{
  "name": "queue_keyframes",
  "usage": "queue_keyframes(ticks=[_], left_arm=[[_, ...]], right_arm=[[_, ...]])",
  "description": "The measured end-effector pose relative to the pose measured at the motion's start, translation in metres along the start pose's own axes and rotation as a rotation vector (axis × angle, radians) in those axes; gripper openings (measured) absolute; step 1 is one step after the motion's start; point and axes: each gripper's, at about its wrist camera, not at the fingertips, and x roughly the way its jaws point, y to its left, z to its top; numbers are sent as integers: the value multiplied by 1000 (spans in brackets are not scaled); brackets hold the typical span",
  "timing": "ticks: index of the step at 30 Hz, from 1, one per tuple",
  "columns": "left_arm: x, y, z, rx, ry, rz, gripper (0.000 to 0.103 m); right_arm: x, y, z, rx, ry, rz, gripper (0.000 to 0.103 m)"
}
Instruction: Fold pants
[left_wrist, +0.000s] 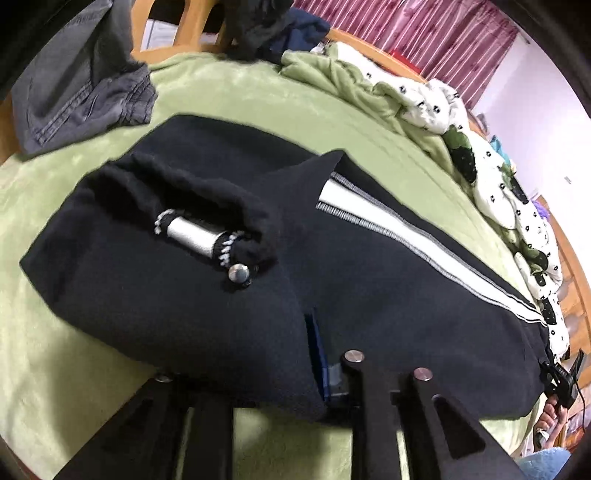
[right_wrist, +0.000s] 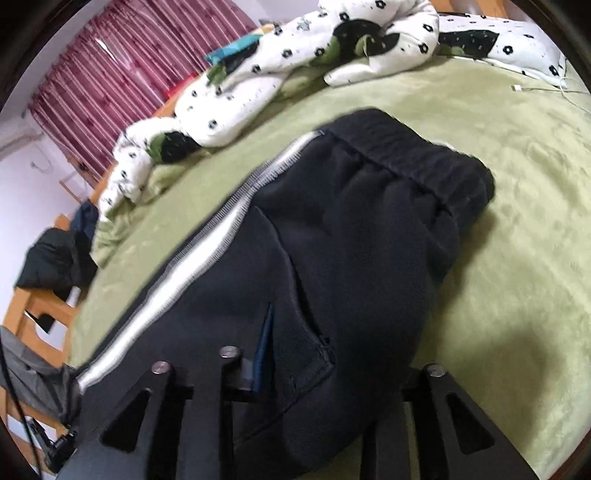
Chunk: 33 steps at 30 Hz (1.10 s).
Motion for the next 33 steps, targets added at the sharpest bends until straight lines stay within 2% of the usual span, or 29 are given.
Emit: queue_keyframes(ticks=[2,4,6,8,11,12,13,14,15,17,19,20,21,22,24,26,29,30,31,33], left_arm=[[-12,2,-5,23,0,15,37],[-28,2,-12,71,-28,40,39],[-46,3,-20,113,-66,62,39],[-58,1,-22,129,-97,65,39],[-65,-8,-12,177,-147,120,39],[-64,-10,-6,185,-162,144,39],[-62,-12,1,186,-169,152,39],[-57,-13,8,182,-169,156,39],[-52,-12,15,174,-165,165,39],[-43,-10,21,165,-160,172,39],[-30,-9,27,162,-155,194,38],[-24,-9,31,170,-156,211,34],[-20,-9,36,184,-162,214,9],[-19,-11,42,189,-170,228,9],[-26,-8,63,182,-238,252,9],[-34,1,87,157,-294,242,9],[-31,22,127,81,-297,215,13],[-28,27,134,70,-278,208,24],[-24,33,142,64,-256,220,49],[-22,41,144,60,-263,246,77]], right_arm=[[-13,-7,-1,7,-36,-9,46],[-23,-14,3,25,-101,-45,67],[-21,-19,11,46,-124,-73,70],[-8,-21,19,52,-98,-56,70],[16,-19,27,79,-71,-80,69],[19,-18,29,83,-71,-94,62],[18,-15,33,70,-94,-137,40],[15,-16,38,59,-112,-133,32],[9,-19,43,69,-137,-97,30],[5,-27,47,127,-149,-47,30],[11,-23,44,109,-122,-99,31],[14,-19,40,75,-101,-136,35],[15,-17,37,51,-88,-158,38],[13,-16,33,28,-79,-175,43],[-4,-17,27,12,-97,-205,43],[-20,-17,24,6,-115,-222,46],[-41,-10,21,10,-140,-248,46],[-47,-4,21,8,-151,-261,46],[-51,2,21,3,-159,-267,46],[-60,20,20,-25,-188,-271,46]])
